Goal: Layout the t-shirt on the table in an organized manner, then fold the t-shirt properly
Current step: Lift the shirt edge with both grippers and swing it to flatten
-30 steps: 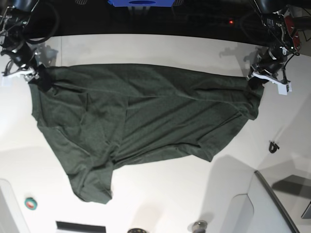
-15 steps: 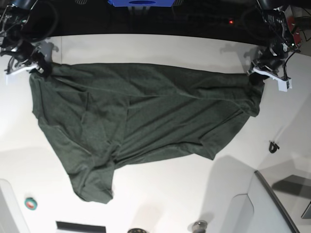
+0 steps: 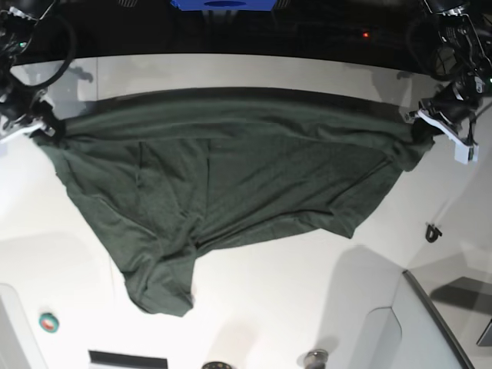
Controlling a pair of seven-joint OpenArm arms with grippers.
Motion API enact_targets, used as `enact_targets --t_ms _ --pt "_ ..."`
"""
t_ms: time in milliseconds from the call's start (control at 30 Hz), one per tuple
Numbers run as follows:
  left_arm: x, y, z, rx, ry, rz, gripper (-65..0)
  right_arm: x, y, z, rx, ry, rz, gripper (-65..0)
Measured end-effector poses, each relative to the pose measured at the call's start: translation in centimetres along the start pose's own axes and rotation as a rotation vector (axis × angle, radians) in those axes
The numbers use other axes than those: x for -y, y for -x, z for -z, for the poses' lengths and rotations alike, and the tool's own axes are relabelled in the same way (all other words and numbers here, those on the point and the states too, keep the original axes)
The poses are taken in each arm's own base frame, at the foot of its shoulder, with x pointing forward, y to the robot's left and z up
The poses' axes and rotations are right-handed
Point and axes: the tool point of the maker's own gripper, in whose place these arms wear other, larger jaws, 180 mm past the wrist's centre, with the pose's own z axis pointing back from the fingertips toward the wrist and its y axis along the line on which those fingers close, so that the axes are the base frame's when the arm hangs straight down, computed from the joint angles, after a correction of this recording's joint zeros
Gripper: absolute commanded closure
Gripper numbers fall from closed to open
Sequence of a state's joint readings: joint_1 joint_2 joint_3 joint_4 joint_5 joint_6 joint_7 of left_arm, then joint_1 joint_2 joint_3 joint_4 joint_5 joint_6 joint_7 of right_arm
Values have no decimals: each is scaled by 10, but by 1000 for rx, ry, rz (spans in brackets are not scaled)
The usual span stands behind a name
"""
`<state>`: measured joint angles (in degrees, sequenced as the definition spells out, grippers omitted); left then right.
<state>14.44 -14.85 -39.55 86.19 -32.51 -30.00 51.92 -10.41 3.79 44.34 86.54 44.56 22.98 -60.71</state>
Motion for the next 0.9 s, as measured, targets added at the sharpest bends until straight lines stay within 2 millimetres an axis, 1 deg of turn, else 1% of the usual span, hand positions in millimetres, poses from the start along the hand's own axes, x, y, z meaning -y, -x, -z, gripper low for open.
enact_targets --t_ms 67,100,167,267,333,367,433,533,600,667,700,800,833,900 --pt "-1 -2 -3 -12 -6 19 0 -4 -6 -6 17 -3 -21 -8" --pt "-2 0 -3 -23 -10 21 0 -3 -4 -8 15 3 -26 -8" --pt "-3 6 -3 -36 -13 17 0 5 9 -11 -13 20 -18 -8" --pt "-6 27 -7 -82 -18 10 0 18 28 -17 -61 53 -10 -8" --pt "-11 44 -11 -129 -31 9 0 22 32 -20 -71 65 -10 -8" --pt "-12 48 -12 -138 -34 7 0 22 32 -20 -70 66 -10 -8" --pt "-14 46 -13 -138 -36 16 0 21 30 -19 -65 61 -11 -8" --pt "-15 34 -12 -114 -36 28 0 20 23 -17 -65 66 -1 -8" --pt "-13 32 -11 -110 -33 32 0 18 11 -14 -43 62 11 -8" --pt "-2 29 -1 -127 -12 49 0 15 -4 -7 -24 50 28 -8" --pt "4 23 5 -123 3 58 0 15 -8 -3 -25 45 38 -8" --pt "20 -3 29 -122 -8 122 0 12 -30 16 -48 35 36 -8" --pt "26 -14 38 -120 -7 155 0 6 -42 24 -55 18 27 -8" --pt "46 -32 56 -113 27 195 0 -7 -70 39 -39 -2 9 -8"
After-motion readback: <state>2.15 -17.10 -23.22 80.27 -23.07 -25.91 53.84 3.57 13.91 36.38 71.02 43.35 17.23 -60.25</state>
